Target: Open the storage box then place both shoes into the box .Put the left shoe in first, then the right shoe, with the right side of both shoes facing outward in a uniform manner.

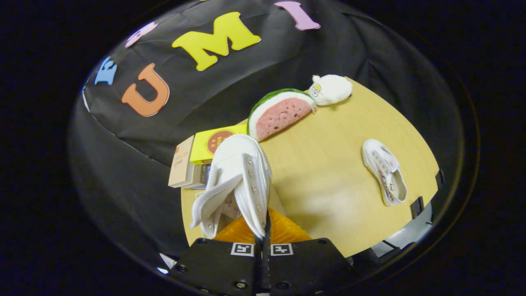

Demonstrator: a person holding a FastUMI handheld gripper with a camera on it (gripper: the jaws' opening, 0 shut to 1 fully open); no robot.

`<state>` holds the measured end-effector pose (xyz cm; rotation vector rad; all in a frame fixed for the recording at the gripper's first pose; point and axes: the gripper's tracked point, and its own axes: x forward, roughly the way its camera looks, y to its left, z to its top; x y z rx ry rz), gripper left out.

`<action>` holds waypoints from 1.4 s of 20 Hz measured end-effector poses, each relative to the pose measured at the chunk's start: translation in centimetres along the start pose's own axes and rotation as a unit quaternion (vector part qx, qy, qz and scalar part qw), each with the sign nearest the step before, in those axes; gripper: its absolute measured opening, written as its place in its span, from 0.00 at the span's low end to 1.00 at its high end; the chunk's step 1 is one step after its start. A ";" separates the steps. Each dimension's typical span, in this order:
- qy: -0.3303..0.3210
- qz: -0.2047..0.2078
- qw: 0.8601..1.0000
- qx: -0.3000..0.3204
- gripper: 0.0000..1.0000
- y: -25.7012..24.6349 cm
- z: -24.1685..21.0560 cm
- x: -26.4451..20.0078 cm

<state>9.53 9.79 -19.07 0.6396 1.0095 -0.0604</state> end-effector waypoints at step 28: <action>0.061 -0.040 0.997 -0.038 0.00 5.5 -12.6 13.3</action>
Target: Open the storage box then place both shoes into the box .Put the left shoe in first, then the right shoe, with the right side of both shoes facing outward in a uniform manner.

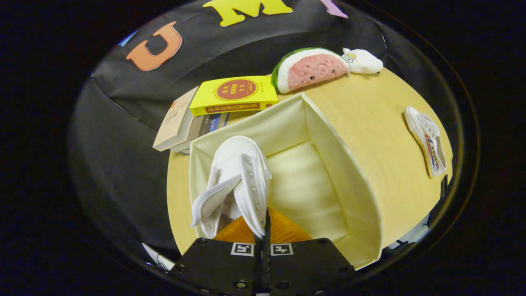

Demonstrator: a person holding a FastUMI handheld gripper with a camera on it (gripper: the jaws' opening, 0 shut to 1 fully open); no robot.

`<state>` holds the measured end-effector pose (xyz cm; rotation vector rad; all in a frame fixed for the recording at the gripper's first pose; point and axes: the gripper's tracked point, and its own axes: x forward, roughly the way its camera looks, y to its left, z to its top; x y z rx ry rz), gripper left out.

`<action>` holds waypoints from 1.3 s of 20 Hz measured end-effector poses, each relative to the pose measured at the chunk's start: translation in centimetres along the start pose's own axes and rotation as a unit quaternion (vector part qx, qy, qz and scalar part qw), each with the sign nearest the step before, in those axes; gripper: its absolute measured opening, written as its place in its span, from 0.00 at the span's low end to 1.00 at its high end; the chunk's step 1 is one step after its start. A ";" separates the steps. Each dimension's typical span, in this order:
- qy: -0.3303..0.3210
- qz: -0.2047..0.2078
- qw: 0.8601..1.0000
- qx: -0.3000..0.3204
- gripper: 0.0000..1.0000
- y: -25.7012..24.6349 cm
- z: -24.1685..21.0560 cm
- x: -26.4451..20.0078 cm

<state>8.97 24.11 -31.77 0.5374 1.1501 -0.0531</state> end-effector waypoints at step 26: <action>-0.165 0.039 0.974 -0.152 0.96 -6.0 5.5 -14.9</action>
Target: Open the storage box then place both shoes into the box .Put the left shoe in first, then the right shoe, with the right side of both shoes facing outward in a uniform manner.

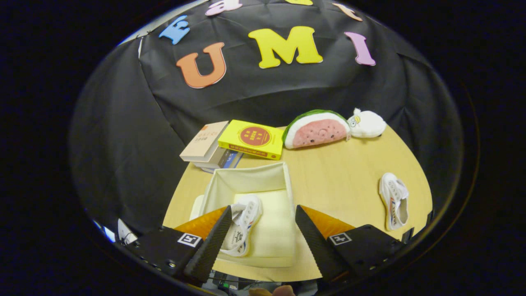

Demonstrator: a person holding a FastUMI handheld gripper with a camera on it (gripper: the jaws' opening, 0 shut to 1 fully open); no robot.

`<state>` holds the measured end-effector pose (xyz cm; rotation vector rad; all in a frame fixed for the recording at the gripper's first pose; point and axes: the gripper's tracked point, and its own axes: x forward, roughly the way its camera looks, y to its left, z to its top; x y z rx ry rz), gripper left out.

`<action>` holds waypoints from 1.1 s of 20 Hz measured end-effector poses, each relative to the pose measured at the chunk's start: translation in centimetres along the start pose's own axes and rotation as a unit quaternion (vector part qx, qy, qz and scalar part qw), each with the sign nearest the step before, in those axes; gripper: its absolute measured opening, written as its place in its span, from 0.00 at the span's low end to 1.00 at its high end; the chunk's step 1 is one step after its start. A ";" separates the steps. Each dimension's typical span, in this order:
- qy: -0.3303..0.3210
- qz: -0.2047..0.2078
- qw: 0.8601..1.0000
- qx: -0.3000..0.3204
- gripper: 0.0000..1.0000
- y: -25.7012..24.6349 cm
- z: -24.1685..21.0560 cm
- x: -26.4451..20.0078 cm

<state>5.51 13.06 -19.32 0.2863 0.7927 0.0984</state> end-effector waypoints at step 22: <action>0.049 -0.120 0.991 -0.031 0.96 -38.9 -6.6 -1.0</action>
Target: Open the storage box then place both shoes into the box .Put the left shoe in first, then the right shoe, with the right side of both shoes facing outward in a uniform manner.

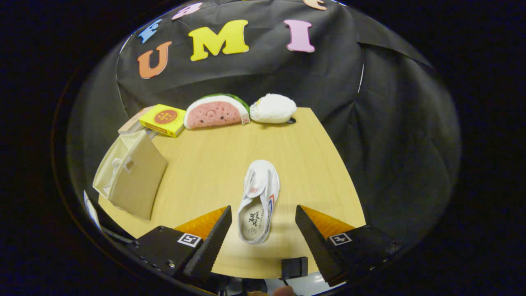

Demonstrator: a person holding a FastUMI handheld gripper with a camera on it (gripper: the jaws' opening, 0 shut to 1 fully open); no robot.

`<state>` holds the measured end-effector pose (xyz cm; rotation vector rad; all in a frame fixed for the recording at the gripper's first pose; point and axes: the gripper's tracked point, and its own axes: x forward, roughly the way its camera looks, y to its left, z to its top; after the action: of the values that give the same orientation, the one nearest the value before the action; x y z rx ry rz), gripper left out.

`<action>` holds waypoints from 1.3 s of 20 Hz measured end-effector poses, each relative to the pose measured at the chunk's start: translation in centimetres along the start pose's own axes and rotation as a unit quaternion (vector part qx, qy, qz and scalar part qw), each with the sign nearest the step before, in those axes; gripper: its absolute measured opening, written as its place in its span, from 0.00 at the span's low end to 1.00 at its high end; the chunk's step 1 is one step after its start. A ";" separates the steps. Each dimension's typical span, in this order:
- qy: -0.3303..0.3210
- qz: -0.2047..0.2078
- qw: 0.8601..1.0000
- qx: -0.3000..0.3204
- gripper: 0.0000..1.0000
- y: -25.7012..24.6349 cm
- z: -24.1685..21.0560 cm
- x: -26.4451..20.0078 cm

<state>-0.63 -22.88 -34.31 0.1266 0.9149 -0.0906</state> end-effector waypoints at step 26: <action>0.099 0.010 0.992 0.073 0.00 -1.2 -1.4 10.7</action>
<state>4.63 -24.15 -43.76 0.2845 1.1056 -0.1275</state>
